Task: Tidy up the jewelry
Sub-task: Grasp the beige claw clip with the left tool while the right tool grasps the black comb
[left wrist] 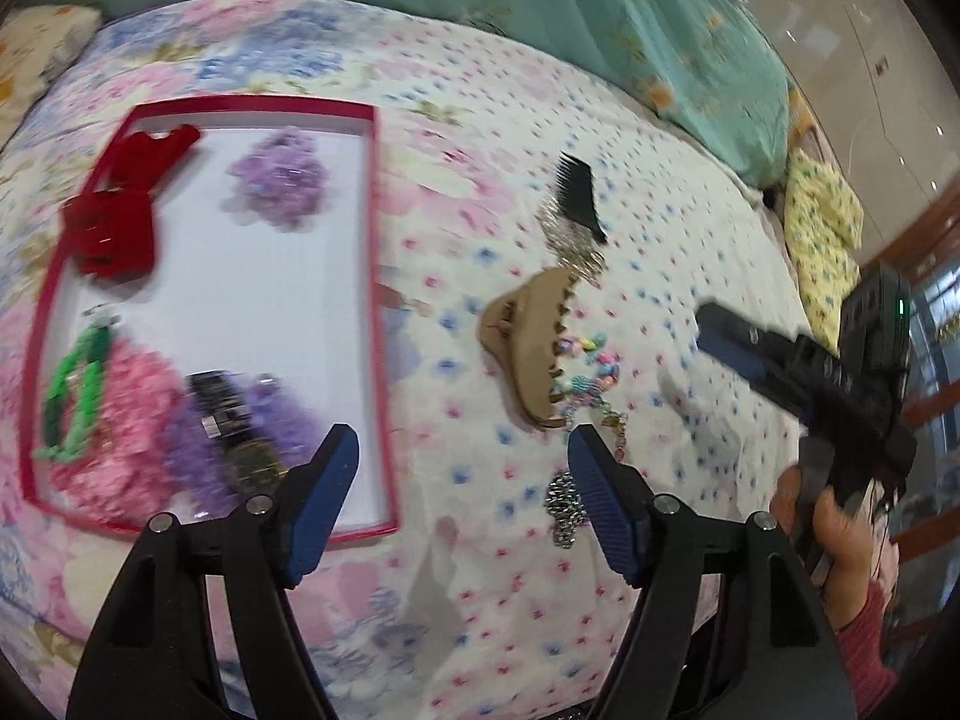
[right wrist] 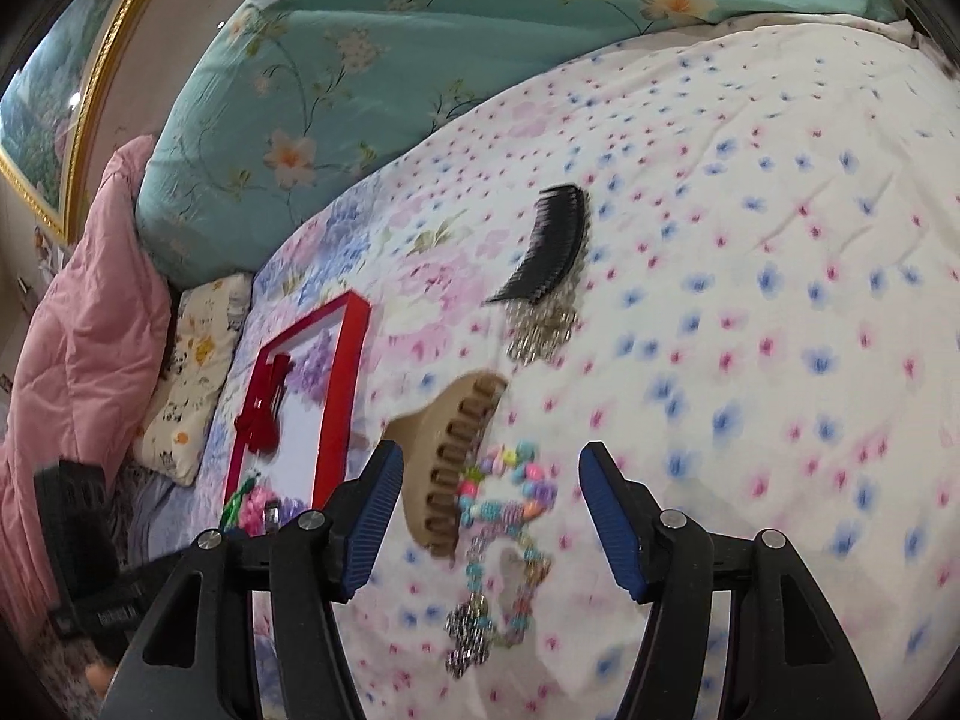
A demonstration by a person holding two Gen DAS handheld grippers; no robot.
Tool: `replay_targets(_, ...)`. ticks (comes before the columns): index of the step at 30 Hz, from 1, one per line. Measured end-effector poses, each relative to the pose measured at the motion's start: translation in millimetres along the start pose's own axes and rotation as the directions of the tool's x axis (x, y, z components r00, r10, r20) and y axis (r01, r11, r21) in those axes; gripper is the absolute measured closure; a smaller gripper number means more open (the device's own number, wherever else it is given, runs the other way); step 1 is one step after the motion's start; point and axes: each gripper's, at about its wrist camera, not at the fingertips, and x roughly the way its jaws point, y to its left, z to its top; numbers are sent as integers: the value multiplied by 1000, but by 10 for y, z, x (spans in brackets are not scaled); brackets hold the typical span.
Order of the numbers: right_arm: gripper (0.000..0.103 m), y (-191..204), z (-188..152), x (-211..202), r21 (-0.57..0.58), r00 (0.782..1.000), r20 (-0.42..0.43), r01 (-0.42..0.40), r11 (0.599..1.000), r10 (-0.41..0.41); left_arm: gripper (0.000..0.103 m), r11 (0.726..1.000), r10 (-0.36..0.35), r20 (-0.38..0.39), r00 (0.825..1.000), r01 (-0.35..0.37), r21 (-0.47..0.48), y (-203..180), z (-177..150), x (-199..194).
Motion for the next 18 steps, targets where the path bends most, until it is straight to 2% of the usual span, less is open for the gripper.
replay_targets(5,39,-57,238,120,-1,999,4,32,999,-32,31,999,10,-39,999,-8,39,-171,76,238)
replay_targets(10,39,66,460,376,-121,994,-12,110,987,-112,31,999,15,-60,998,-13,39,-226,129,415)
replay_targets(12,35,115,535,503,-152,992,-25,121,981,-126,31,999,18,-68,998,-16,33,-228,151,482)
replay_targets(15,30,84,703,713,-108,993,-62,94,990,-101,31,999,18,-75,997,-15,32,-261,199,582)
replay_targets(18,29,16,874,958,-60,985,-98,140,988,-145,25,999,30,-79,996,-26,44,-309,268,699)
